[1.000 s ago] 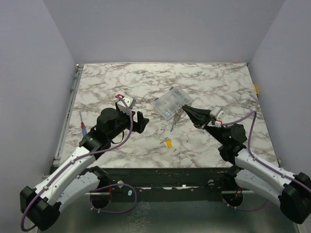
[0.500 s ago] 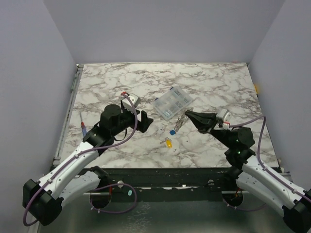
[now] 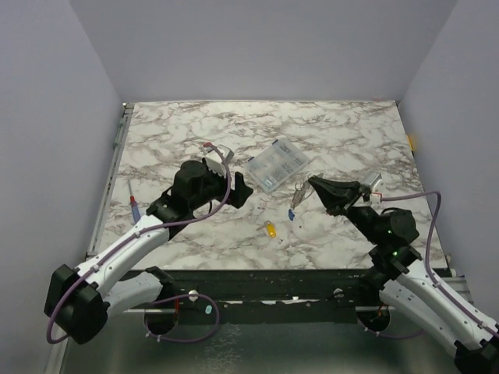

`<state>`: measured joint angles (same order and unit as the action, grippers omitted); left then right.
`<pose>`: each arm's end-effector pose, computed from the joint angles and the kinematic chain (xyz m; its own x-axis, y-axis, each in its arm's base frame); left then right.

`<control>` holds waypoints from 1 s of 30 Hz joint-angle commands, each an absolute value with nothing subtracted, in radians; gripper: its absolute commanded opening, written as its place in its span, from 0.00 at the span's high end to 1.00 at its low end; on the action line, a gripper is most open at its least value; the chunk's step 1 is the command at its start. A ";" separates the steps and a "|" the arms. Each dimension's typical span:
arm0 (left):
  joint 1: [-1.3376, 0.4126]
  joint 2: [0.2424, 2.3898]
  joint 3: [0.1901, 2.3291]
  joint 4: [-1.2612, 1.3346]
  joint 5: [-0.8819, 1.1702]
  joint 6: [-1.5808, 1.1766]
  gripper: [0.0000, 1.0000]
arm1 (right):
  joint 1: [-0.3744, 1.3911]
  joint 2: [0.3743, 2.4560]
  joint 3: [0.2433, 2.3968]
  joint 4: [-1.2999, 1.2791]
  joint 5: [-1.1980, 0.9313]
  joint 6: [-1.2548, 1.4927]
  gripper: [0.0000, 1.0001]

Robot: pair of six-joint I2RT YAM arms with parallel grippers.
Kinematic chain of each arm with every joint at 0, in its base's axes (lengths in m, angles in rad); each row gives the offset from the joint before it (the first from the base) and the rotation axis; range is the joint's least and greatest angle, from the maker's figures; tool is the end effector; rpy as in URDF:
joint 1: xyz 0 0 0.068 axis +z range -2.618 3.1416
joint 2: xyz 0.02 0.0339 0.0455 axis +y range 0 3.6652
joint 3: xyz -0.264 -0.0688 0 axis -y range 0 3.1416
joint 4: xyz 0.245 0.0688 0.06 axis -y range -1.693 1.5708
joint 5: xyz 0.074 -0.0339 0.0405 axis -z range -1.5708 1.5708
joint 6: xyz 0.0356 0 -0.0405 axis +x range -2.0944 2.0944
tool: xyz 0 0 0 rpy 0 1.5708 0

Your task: Put the keys on the keyring

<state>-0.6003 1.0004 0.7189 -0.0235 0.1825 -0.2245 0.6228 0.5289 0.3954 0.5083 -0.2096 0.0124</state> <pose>0.1890 -0.1372 0.2925 -0.3970 0.0065 -0.9178 0.6257 0.7335 -0.2655 0.1128 0.0901 0.3134 0.2883 0.2220 -0.9315 -0.7314 0.6788 -0.0646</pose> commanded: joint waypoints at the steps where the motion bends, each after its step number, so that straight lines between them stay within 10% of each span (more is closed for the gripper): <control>1: -0.626 1.080 0.760 -0.030 0.238 -0.237 0.14 | 0.630 0.467 0.467 0.358 -0.048 0.048 0.99; 30: -1.073 1.618 0.969 -0.204 -0.165 -0.005 0.48 | 0.630 0.462 0.663 0.085 0.186 -0.034 0.99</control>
<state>-1.0626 1.5921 0.9421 -0.1780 -0.1032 -0.0315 0.6228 0.4549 0.6342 0.1013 0.1543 -0.0063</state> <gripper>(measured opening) 0.522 0.020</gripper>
